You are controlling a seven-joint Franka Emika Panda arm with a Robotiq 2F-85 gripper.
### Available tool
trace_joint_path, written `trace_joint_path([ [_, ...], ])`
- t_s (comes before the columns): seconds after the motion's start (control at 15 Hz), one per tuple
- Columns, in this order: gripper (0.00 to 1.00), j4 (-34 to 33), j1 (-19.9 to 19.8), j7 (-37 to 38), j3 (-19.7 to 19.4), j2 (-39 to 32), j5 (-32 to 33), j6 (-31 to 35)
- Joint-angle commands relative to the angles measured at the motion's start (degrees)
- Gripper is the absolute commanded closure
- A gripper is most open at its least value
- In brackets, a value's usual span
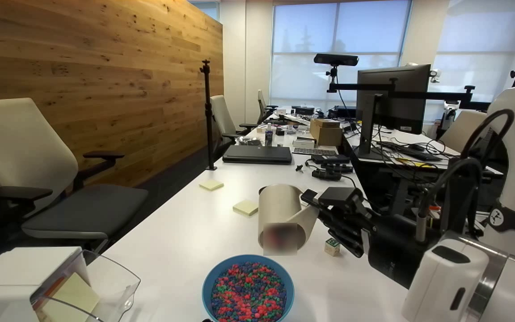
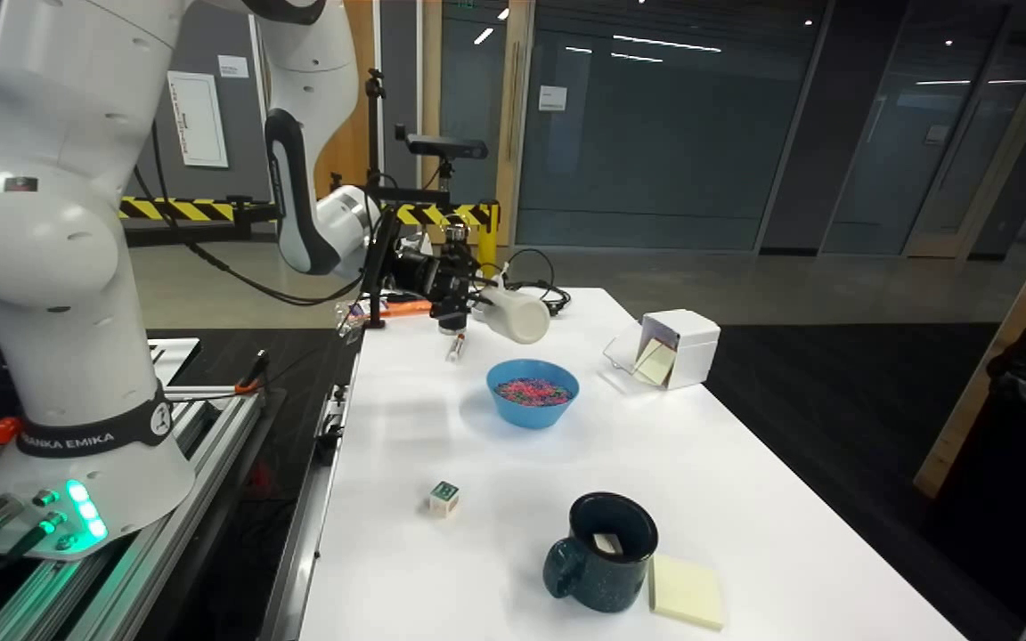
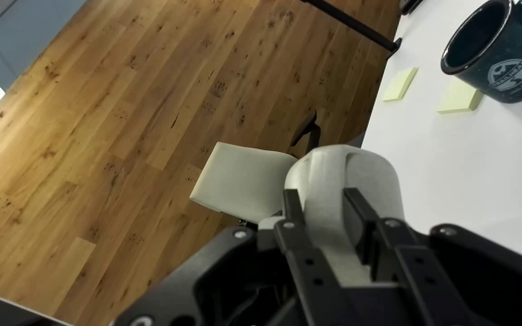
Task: Pour the contents from the white cup into the blue bowl
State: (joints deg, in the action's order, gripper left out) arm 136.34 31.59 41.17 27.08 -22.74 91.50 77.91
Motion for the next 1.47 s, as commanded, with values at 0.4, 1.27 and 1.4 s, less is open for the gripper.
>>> trace_joint_path([
  [0.4, 0.93, 0.7, -0.5, -4.8, -0.1, -0.1, 2.4, -0.7],
  [1.27, 0.93, 0.0, -0.8, -11.4, -0.6, -0.8, 6.1, -0.3],
  [1.4, 0.93, 0.0, -1.1, -12.6, -0.7, -0.9, 7.0, -0.1],
])
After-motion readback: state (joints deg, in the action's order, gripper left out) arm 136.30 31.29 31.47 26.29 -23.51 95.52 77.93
